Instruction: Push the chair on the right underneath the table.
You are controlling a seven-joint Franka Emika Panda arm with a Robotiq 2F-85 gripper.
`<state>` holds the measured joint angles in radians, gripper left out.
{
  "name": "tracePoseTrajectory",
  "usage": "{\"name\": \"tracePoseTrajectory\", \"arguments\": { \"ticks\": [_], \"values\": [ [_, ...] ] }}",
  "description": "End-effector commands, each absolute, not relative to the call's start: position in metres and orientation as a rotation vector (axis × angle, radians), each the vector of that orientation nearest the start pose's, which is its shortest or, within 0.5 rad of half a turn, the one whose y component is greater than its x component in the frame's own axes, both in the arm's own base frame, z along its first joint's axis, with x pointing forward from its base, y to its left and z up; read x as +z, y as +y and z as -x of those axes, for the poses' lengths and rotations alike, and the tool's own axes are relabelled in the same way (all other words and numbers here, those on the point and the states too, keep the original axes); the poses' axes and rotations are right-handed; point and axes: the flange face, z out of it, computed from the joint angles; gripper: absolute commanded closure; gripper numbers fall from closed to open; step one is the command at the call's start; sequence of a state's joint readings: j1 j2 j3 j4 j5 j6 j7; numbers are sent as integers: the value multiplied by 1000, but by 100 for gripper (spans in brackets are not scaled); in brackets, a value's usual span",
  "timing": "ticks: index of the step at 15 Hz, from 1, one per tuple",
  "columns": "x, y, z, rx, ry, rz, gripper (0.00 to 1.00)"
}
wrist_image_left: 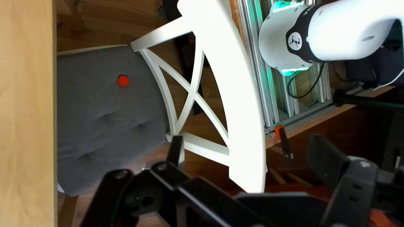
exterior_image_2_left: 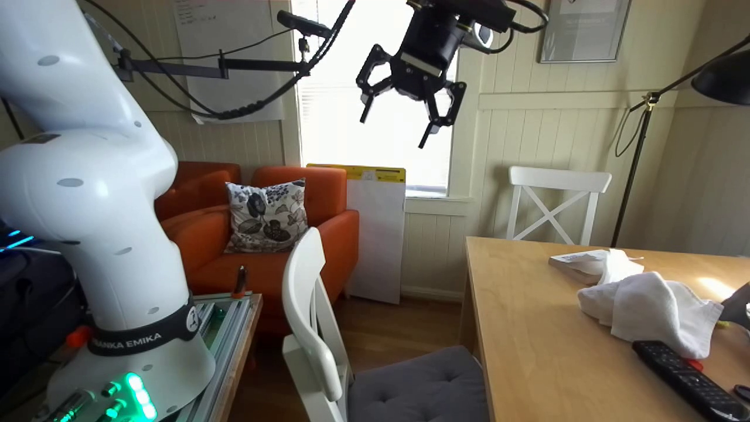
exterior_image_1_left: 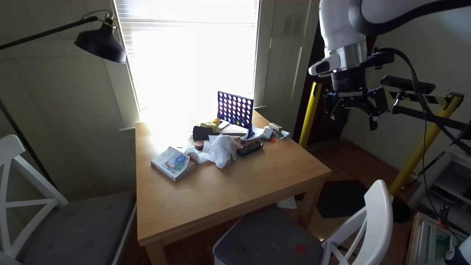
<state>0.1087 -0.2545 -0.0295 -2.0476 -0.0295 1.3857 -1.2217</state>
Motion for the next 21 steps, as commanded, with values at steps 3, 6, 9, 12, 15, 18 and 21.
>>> {"name": "tracePoseTrajectory", "arguments": {
  "ticks": [3,6,9,12,15,18,21],
  "values": [
    [523,30,-430,520,-1765,2293,0],
    [510,30,-409,401,-1924,2184,0],
    [492,17,-377,294,-2043,2039,0],
    [479,-2,-342,190,-2129,1908,0],
    [463,-21,-307,65,-2161,1827,0],
    [422,-32,-278,51,-2114,1766,0],
    [441,-33,-296,114,-2100,1797,0]
  ]
}}
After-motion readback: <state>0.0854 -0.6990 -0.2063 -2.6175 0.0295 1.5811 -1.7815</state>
